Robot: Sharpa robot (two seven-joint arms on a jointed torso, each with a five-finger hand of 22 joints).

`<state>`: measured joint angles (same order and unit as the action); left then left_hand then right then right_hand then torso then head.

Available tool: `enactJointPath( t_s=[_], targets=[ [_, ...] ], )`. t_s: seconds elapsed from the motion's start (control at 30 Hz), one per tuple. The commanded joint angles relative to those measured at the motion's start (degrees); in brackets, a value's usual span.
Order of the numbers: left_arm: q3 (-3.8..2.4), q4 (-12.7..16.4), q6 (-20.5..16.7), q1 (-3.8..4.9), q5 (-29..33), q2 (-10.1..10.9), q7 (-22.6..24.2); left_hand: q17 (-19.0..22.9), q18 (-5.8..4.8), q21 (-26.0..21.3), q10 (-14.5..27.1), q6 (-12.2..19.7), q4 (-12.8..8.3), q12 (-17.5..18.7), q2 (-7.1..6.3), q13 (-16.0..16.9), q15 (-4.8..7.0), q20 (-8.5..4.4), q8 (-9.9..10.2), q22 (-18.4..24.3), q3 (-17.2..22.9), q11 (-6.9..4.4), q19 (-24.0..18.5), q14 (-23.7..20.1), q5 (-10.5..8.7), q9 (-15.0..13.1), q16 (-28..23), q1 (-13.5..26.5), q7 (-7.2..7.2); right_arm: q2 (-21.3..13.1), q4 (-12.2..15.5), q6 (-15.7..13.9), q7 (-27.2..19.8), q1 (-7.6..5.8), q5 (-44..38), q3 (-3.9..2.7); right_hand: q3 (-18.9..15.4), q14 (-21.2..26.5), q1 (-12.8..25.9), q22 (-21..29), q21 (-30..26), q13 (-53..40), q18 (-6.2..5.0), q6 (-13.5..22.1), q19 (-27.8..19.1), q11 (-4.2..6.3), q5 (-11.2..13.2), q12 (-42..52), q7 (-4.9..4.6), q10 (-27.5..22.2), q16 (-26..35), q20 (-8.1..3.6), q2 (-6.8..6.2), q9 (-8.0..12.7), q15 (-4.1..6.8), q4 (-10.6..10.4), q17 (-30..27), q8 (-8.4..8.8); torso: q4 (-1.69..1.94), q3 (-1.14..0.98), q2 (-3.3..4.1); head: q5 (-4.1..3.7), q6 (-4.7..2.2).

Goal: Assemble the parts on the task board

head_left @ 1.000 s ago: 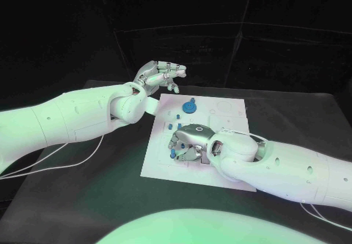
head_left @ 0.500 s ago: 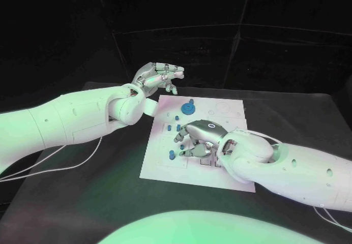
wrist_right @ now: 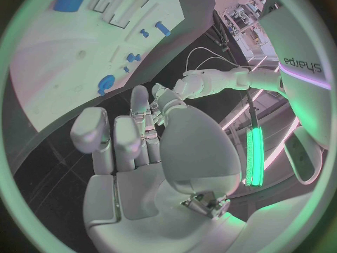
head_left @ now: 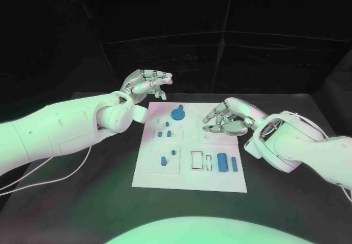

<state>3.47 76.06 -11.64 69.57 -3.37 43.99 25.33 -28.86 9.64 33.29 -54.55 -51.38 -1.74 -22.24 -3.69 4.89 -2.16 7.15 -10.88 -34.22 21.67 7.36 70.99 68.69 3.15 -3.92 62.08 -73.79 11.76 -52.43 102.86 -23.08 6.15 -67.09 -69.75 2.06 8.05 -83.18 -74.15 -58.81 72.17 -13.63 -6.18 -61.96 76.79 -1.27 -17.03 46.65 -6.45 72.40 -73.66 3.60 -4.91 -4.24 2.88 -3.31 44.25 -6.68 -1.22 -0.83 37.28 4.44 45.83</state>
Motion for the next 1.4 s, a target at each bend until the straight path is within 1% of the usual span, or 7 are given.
enactJointPath(
  t_s=[0.03,0.17,0.27,0.5,0.83,1.17,1.4],
  targets=[
    [0.06,0.4,0.7,-0.10,0.1,0.3,0.3,0.0,0.76,-0.4,0.3,0.3,0.0,-0.3,0.44,0.1,-0.02,0.45,-0.2,0.1,-0.4,0.02,0.0,-0.3,0.23,-0.1,0.3,-0.3,-0.06,-2.1,1.5,1.3,5.0,-0.23,6.8,0.03,-1.2,-2.4,1.6,-5.0,3.6,-22.3,0.96,-0.3,2.4,0.51,0.3,15.5,0.73,4.6,-4.9,-0.74,-0.55,-0.2,0.46,-1.5,11.3,-1.15,-0.84,0.07,-0.37,-1.42,-0.26],
    [0.14,0.9,0.7,-0.34,0.1,0.7,0.3,0.0,0.76,-0.4,0.3,0.3,0.0,-0.3,0.44,0.1,-0.02,0.45,-0.2,0.1,-0.4,0.02,0.0,-0.3,0.23,-0.1,0.3,-0.3,-0.06,-4.6,2.7,3.1,10.2,0.10,5.5,0.15,-4.7,-3.8,4.5,-7.2,5.1,-43.2,1.34,-0.1,3.5,0.88,-2.3,28.5,0.93,7.7,-9.9,-0.78,-1.70,-0.6,0.67,-4.3,23.3,-3.25,-1.37,-0.08,-0.56,-2.44,-0.34],
    [0.23,1.6,0.6,-0.47,0.1,1.2,0.3,0.0,0.76,-0.4,0.3,0.3,0.3,-0.7,0.62,0.1,-0.03,0.48,-0.4,0.1,-0.6,0.01,0.0,-0.3,0.22,-0.1,0.4,-0.1,-0.07,-6.0,3.5,3.9,14.7,0.80,2.5,0.22,-7.2,-4.3,5.6,-9.1,6.2,-50.2,1.65,-0.3,4.5,1.03,-3.2,32.0,1.53,8.9,-11.8,-1.27,-2.17,-1.5,0.91,-5.5,28.8,-5.06,-1.80,-0.10,-0.74,-2.81,-0.36],
    [0.46,3.0,0.5,-0.67,0.1,2.1,0.4,0.0,0.76,-0.4,0.4,0.3,0.3,-0.8,0.68,0.1,-0.04,0.49,-0.5,0.1,-0.7,0.02,0.0,-0.3,0.22,-0.1,0.4,0.0,-0.07,-7.0,4.3,5.4,21.6,3.16,-5.5,0.53,-10.4,-4.7,4.3,-10.9,7.2,-57.7,2.02,1.9,5.4,0.81,-4.3,35.2,1.30,10.3,-13.3,-1.27,-1.41,-3.0,0.75,-6.1,33.6,-7.24,-2.32,-0.01,-1.09,-3.33,-0.11],
    [0.67,4.2,0.5,-0.87,0.1,2.6,0.4,0.0,0.76,-0.4,0.4,0.3,0.4,-0.8,0.71,0.1,-0.04,0.49,-0.5,0.1,-0.7,0.02,0.0,-0.3,0.22,-0.1,0.4,0.0,-0.06,-5.7,3.8,5.8,23.2,5.42,-10.1,1.95,-12.6,-4.5,3.9,-10.7,7.0,-56.5,2.02,3.5,5.3,0.48,-5.1,34.2,0.99,9.1,-13.2,-0.88,-1.30,-3.9,0.42,-6.7,33.5,-8.65,-2.46,0.00,-1.13,-3.66,0.14],
    [0.79,3.9,0.6,-0.93,0.1,2.6,0.3,0.0,0.76,-0.4,0.4,0.3,0.4,-0.8,0.71,0.1,-0.04,0.49,-0.5,0.1,-0.7,0.02,0.0,-0.3,0.22,-0.1,0.4,0.0,-0.06,-3.7,2.9,6.8,23.3,6.31,-10.0,2.19,-13.9,-4.7,4.2,-11.5,7.4,-58.1,2.13,4.0,5.6,0.51,-4.9,34.6,1.07,9.5,-13.5,-0.85,-0.80,-4.6,0.41,-7.8,34.9,-9.82,-2.24,0.08,-1.04,-4.09,0.17],
    [0.82,3.8,0.6,-0.94,0.1,2.7,0.3,0.0,0.76,-0.4,0.5,0.4,0.5,-1.0,0.81,0.2,-0.05,0.50,-0.6,0.2,-0.8,0.03,0.0,-0.3,0.22,-0.1,0.5,0.2,-0.05,-2.6,1.8,8.3,23.7,6.98,-8.1,2.22,-15.3,-4.9,4.6,-12.0,7.7,-59.5,2.23,4.6,5.8,0.56,-4.5,35.0,1.15,10.0,-13.7,-0.91,-0.34,-5.3,0.45,-9.3,35.9,-11.03,-2.39,0.12,-0.96,-3.55,0.38]
  ],
)
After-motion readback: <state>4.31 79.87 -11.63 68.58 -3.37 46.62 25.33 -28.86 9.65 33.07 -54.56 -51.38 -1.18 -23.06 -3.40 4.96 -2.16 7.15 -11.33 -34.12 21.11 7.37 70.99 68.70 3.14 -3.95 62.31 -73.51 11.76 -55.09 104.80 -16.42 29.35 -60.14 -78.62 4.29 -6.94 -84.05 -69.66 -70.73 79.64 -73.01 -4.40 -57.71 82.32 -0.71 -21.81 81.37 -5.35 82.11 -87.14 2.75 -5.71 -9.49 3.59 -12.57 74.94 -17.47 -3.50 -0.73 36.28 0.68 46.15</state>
